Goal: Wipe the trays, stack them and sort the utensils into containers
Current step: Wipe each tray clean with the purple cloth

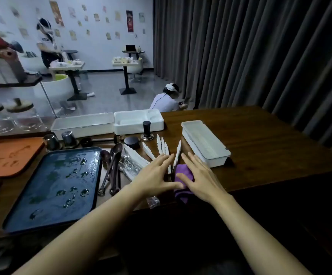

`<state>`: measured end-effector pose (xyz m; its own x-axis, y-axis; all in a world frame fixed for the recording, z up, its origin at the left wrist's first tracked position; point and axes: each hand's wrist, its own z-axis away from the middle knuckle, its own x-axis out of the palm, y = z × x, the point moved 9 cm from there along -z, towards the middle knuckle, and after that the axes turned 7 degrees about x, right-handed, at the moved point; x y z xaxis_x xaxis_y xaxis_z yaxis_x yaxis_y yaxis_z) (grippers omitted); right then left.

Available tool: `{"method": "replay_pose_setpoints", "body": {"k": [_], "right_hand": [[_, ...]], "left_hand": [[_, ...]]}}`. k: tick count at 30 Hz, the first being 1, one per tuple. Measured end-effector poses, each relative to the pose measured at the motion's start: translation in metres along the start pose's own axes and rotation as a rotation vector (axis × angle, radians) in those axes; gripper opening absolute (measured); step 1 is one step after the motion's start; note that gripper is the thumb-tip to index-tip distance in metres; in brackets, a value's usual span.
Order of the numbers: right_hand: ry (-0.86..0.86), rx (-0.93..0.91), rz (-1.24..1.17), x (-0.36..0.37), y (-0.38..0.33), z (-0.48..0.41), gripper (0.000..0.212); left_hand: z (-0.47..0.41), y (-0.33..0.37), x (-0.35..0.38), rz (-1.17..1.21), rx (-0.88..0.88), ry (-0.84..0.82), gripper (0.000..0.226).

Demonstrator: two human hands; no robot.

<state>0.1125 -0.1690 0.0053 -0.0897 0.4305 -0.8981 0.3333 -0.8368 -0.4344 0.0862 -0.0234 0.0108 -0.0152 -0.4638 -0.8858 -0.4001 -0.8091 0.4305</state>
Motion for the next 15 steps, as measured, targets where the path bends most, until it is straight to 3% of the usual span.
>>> {"method": "replay_pose_setpoints", "body": {"k": [10, 15], "right_hand": [[-0.107, 0.04, 0.078, 0.043, 0.035, 0.006, 0.088], [-0.149, 0.088, 0.103, 0.05, 0.031, -0.002, 0.09]], "left_hand": [[-0.011, -0.006, 0.038, -0.14, 0.041, -0.099, 0.129], [-0.005, -0.014, 0.039, -0.131, 0.036, -0.08, 0.123]]}}
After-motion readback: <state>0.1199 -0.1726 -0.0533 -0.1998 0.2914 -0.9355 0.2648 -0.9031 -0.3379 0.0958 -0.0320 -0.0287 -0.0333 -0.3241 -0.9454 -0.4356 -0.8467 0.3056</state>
